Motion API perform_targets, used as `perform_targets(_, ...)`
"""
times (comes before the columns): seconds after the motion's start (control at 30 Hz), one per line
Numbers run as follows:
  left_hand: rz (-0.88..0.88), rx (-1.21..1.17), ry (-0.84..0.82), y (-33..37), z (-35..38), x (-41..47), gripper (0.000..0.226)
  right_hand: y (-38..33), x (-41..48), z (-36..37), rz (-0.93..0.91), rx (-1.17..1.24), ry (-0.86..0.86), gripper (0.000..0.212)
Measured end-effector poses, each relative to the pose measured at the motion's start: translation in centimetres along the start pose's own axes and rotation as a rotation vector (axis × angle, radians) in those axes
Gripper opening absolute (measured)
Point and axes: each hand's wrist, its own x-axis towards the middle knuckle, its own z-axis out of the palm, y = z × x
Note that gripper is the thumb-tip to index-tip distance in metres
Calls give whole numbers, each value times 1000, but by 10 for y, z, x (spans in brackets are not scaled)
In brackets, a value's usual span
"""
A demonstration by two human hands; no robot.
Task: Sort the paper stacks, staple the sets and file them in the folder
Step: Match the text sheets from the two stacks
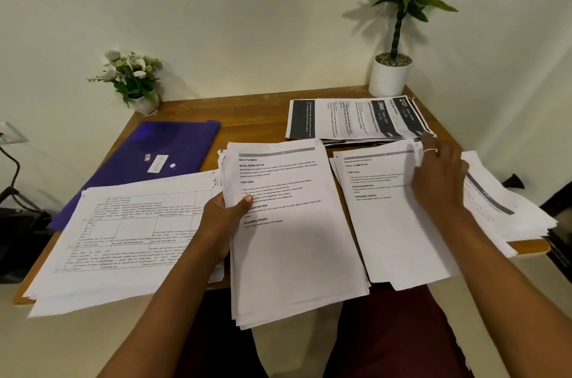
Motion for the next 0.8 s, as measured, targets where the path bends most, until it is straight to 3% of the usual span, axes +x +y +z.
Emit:
perform_targets(0.07, 10, 15, -7, 1, 0, -1, 30, -14, -17, 13, -148, 135, -22, 55)
perform_targets(0.17, 27, 24, -24, -1, 1, -1, 25, -23, -38, 37, -232, 2, -317, 77)
perform_targets(0.27, 30, 12, -29, -1, 2, -1, 28, -21, -37, 43, -235, -62, -344, 87)
perform_targets(0.43, 42, -14, -16, -5, 1, 3, 30, -25, -38, 40, -209, -34, -323, 61)
perform_targets(0.57, 41, -21, -23, -6, 1, 3, 33, -62, -49, 22, -84, 443, -176, 40)
perform_targets(0.67, 32, -15, -27, -5, 0, 3, 35, -100, -60, 11, 53, 767, -402, 42)
perform_targets(0.8, 18, -38, -33, -1, -1, 2, 30, -122, -64, 23, 181, 950, -355, 50)
